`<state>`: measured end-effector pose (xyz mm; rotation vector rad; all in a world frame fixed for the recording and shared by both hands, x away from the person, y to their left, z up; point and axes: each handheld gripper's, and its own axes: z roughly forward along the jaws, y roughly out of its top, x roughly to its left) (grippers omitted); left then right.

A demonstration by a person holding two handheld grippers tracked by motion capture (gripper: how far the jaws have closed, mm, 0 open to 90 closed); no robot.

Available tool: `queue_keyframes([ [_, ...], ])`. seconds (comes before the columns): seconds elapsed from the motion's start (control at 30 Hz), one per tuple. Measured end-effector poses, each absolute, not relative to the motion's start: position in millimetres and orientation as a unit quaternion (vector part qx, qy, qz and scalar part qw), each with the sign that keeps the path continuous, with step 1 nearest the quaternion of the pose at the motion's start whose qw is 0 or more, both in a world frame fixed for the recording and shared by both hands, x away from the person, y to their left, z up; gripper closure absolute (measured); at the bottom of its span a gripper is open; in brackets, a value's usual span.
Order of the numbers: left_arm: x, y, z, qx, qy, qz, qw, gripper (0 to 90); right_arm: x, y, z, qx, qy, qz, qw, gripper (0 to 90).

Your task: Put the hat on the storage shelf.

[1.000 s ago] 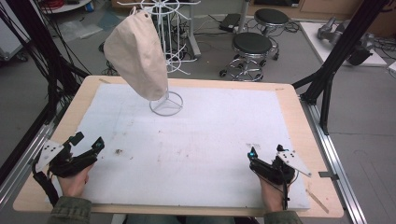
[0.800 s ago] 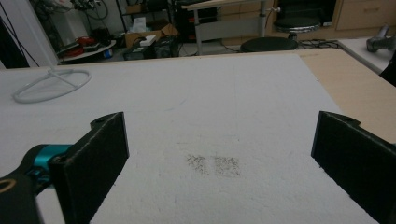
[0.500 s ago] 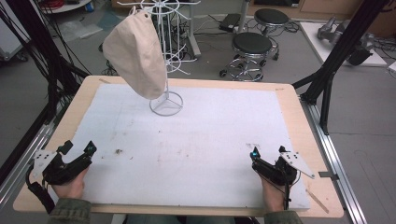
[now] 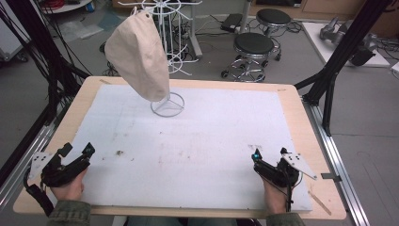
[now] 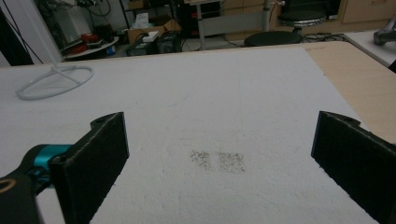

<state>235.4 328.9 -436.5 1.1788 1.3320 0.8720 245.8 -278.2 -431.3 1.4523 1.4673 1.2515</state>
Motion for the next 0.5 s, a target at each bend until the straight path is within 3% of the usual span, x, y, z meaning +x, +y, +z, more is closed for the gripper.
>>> queue_keyframes([
  [0.5,236.8,328.4,-437.5,0.504,0.56,0.363,0.548,18.9,248.3,-278.5,-432.6,0.564,0.57,0.485,0.348,2.9],
])
